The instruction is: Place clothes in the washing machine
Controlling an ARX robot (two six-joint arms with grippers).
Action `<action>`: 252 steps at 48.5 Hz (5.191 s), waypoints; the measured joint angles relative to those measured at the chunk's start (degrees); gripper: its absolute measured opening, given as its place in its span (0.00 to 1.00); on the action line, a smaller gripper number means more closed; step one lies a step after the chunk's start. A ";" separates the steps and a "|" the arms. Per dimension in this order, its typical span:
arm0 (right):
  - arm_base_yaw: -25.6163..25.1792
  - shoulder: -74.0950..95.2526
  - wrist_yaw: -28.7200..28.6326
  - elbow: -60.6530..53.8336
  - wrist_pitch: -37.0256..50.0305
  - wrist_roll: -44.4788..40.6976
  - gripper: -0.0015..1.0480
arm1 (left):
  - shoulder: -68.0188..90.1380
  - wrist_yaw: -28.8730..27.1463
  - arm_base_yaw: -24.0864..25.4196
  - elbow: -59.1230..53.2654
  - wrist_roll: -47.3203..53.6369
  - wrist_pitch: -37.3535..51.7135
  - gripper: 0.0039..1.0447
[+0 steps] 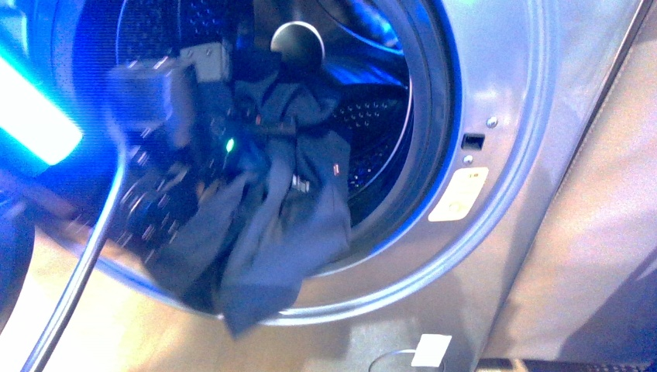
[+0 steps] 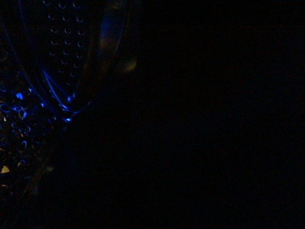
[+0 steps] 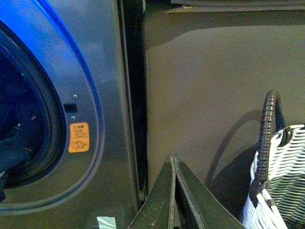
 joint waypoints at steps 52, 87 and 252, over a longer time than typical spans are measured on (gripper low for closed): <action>0.00 -11.10 0.00 -1.92 -9.09 0.00 0.02 | 11.61 -4.57 -0.66 30.86 4.81 -23.78 0.09; 0.00 -11.10 0.00 -1.92 -9.09 0.00 0.02 | 12.79 -0.15 -1.55 16.48 3.23 -21.03 0.94; 0.00 -11.10 0.00 -1.92 -9.09 0.00 0.05 | -131.80 10.86 12.50 -75.60 -0.68 -64.19 0.03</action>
